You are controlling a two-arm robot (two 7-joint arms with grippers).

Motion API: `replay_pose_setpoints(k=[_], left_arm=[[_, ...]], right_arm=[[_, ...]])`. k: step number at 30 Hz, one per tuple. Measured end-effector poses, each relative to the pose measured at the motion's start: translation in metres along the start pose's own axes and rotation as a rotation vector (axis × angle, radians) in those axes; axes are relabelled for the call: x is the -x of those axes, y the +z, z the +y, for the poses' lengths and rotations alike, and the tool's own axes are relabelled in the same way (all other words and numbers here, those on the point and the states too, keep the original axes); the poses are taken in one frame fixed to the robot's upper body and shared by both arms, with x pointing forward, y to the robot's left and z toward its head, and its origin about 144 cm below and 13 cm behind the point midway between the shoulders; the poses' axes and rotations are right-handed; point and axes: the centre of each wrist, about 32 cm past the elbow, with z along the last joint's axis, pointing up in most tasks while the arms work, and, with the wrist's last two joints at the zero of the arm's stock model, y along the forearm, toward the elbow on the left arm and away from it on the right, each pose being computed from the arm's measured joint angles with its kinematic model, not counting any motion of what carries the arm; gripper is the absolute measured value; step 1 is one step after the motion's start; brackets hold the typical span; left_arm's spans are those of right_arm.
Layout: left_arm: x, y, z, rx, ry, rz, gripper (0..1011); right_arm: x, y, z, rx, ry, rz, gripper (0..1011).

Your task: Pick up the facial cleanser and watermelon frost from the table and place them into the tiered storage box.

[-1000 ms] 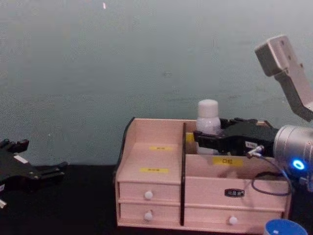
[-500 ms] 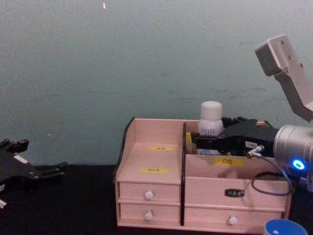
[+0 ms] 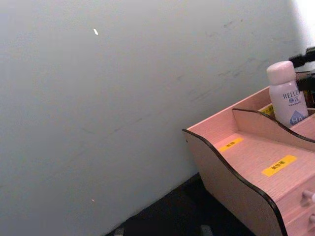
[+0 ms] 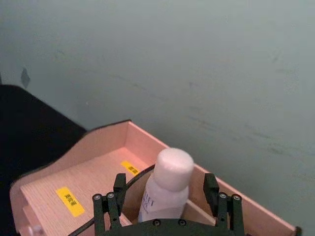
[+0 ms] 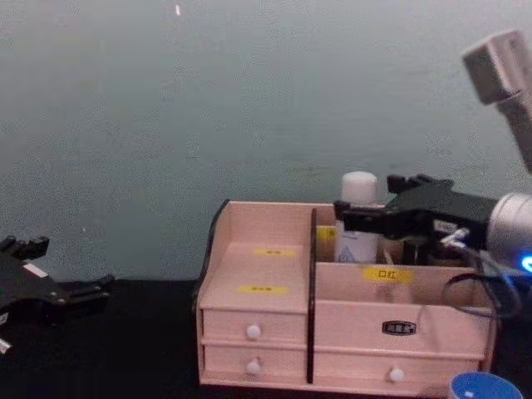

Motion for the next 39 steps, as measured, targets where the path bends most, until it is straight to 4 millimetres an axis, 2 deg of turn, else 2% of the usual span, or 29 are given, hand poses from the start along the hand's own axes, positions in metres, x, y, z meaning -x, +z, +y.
replay_pose_setpoints(k=[5,9,11,13,20,22,28,39], left_arm=[[0.000,0.000,0.000,0.000,0.000,0.000,1001],[0.000,0.000,0.000,0.000,0.000,0.000,1001],[0.000,0.000,0.000,0.000,0.000,0.000,1001],[0.000,0.000,0.000,0.000,0.000,0.000,1001],[0.000,0.000,0.000,0.000,0.000,0.000,1001],[0.000,0.000,0.000,0.000,0.000,0.000,1001],[0.000,0.000,0.000,0.000,0.000,0.000,1002],[0.000,0.000,0.000,0.000,0.000,0.000,1001]], right_arm=[[-0.002,0.004,-0.015,-0.024,0.010,0.004,1000],[-0.004,0.005,-0.039,-0.040,0.042,0.010,1000],[-0.005,0.004,-0.044,-0.041,0.048,0.011,1000],[-0.007,0.004,-0.063,-0.042,0.071,0.012,1000],[-0.008,0.002,-0.100,-0.016,0.090,0.013,1000],[-0.007,0.001,-0.116,0.002,0.100,0.016,1000],[-0.006,-0.001,-0.141,0.046,0.132,0.018,1000],[-0.004,-0.011,-0.160,0.144,0.170,0.030,1000]])
